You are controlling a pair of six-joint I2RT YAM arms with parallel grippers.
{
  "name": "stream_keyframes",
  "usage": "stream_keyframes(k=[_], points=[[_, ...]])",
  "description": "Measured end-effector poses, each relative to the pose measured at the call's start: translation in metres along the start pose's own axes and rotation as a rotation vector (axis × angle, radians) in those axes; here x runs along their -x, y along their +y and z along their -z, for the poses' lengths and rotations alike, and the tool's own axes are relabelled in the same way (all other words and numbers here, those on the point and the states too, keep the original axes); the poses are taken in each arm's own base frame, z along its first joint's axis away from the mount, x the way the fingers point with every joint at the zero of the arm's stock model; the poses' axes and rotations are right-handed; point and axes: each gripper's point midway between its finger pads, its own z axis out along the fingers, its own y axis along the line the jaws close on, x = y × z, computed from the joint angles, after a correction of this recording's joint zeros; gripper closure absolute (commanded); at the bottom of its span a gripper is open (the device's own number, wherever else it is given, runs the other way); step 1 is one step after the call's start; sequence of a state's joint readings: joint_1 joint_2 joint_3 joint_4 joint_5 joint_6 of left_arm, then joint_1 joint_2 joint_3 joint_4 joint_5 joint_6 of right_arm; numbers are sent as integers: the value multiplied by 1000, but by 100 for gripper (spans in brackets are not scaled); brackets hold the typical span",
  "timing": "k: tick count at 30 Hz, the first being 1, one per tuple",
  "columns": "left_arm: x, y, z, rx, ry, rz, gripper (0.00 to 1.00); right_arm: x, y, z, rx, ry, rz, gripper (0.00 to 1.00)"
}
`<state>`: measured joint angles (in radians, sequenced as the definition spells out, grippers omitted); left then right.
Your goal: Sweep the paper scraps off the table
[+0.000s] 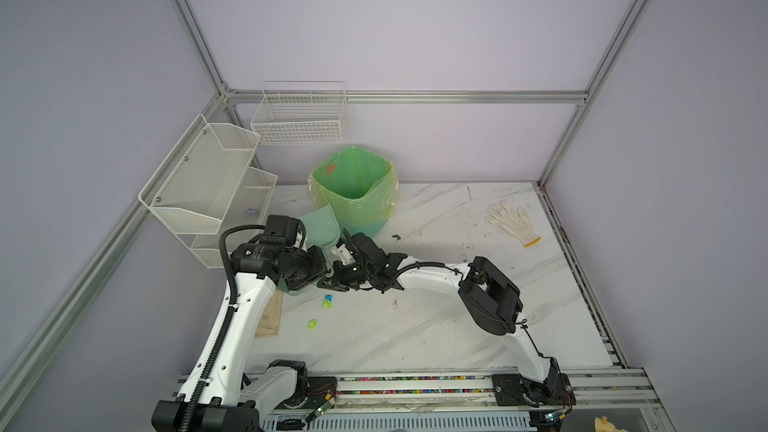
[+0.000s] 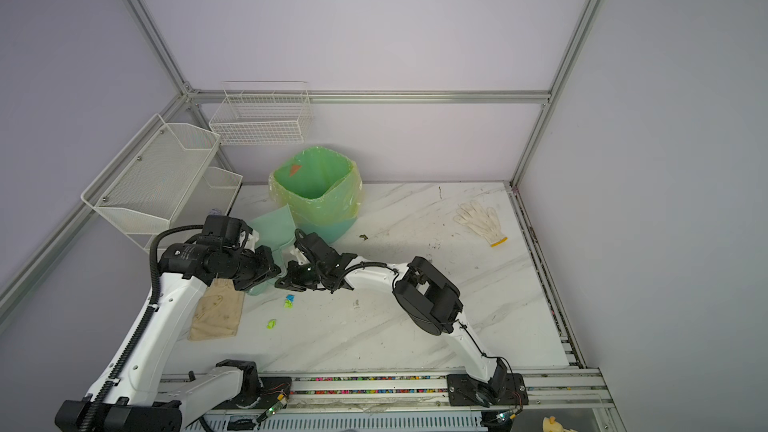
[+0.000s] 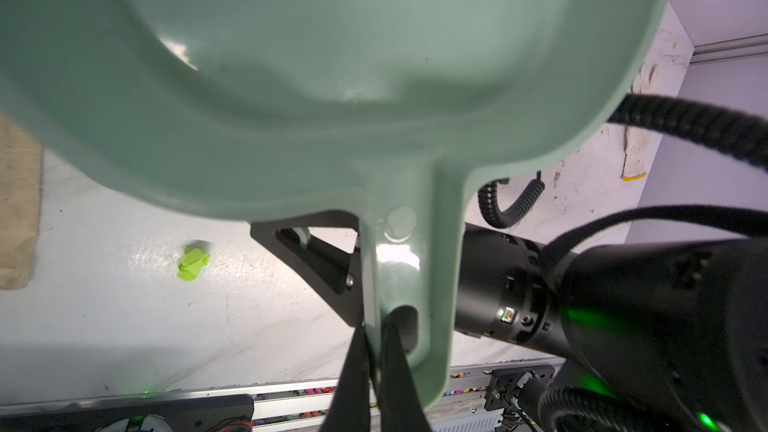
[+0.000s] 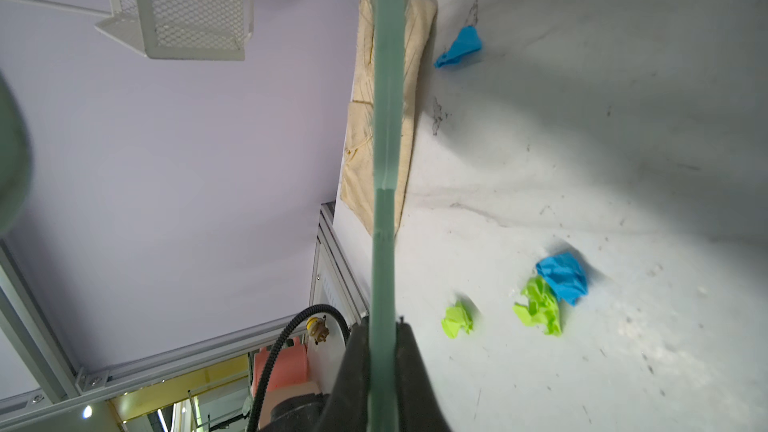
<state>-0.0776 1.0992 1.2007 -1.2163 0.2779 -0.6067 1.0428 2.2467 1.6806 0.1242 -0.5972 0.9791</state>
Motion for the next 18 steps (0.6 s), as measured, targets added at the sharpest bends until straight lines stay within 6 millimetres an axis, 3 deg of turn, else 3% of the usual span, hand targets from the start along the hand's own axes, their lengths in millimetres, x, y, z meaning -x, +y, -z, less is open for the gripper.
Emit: stream_keyframes(k=[5, 11, 14, 18], points=[[-4, 2, 0, 9, 16, -5, 100, 5, -18, -15, -16, 6, -38, 100], [-8, 6, -5, 33, 57, -19, 100, 2, -35, -18, -33, 13, -77, 100], [-9, 8, -8, 40, 71, -30, 100, -5, -43, -13, -50, 21, -90, 100], [-6, 6, -10, 45, 82, -46, 100, -15, -45, 9, -69, 27, -106, 100]])
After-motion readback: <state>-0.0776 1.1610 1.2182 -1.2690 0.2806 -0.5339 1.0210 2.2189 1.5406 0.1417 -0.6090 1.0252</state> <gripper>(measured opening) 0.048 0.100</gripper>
